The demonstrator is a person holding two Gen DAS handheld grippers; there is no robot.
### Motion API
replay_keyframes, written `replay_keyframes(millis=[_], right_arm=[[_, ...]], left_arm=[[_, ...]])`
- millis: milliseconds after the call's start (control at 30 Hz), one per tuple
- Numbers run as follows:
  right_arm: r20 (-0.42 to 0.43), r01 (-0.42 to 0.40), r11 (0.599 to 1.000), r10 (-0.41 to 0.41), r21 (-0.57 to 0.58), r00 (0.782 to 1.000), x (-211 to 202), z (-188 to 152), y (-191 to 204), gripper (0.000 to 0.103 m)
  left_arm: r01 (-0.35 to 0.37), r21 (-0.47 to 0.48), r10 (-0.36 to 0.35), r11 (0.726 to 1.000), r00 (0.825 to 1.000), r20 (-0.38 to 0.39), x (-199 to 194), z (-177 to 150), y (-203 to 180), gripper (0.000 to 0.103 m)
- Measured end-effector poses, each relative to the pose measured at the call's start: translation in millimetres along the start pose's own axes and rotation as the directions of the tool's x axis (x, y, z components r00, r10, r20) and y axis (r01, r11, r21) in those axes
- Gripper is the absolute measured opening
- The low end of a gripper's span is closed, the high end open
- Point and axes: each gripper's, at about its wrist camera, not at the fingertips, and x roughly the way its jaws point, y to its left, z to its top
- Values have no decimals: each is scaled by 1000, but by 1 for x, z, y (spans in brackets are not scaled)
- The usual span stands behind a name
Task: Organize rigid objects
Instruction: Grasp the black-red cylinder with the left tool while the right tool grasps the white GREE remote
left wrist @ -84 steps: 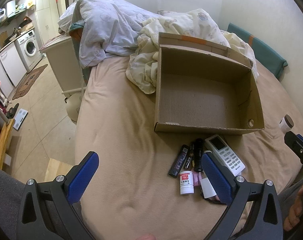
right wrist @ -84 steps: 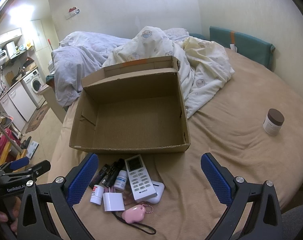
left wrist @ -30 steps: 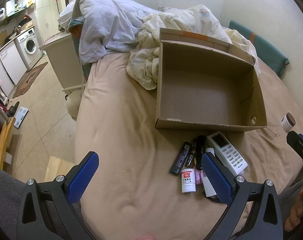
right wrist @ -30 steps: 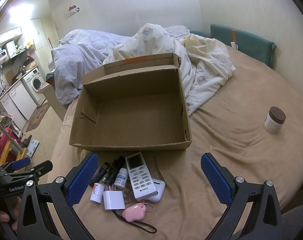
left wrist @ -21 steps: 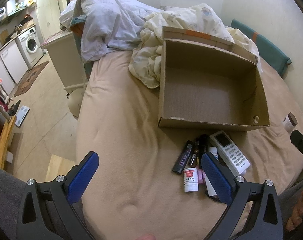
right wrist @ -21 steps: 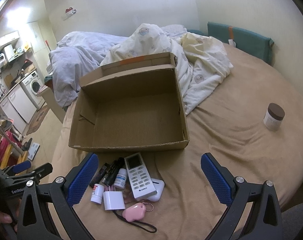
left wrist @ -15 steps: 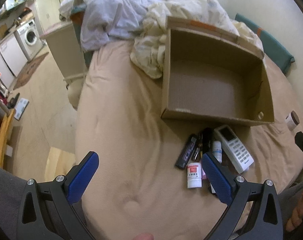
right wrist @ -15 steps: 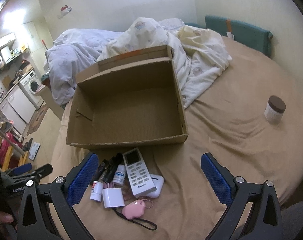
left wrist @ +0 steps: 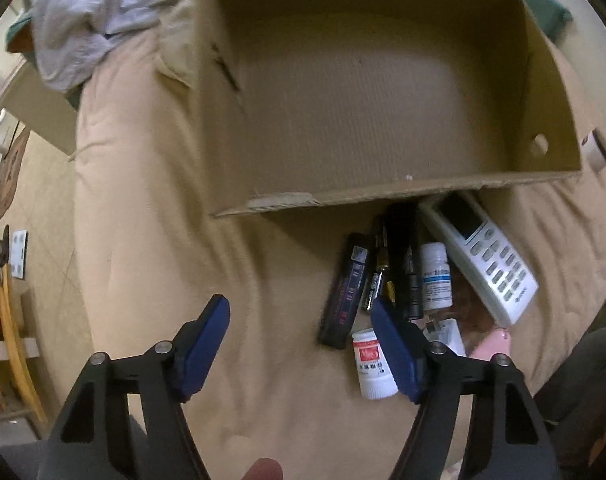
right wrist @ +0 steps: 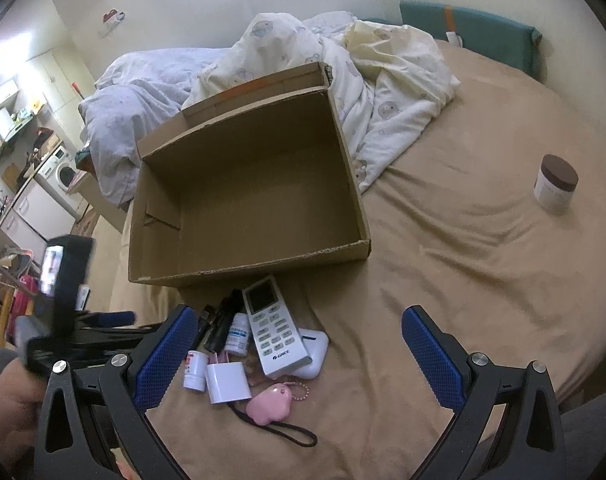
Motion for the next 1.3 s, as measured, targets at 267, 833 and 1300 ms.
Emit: replay_keyframes(millis=[267,833,1300], right_arm=[[-39,-20,1000,20,13,999,9,0,1,103],[-90,-16,1000,18,23,996,19,0,-5,103],[-434,-156,960,42,-230,900,120,17,48,84]], left_arm=[[9,30,-7,1000,997,-73,28,-6,-7,50],[16,13,-16,1000,998,-63,37,-7,-12,16],[53,-69,-51,996,998,36,-38,-36,20,16]])
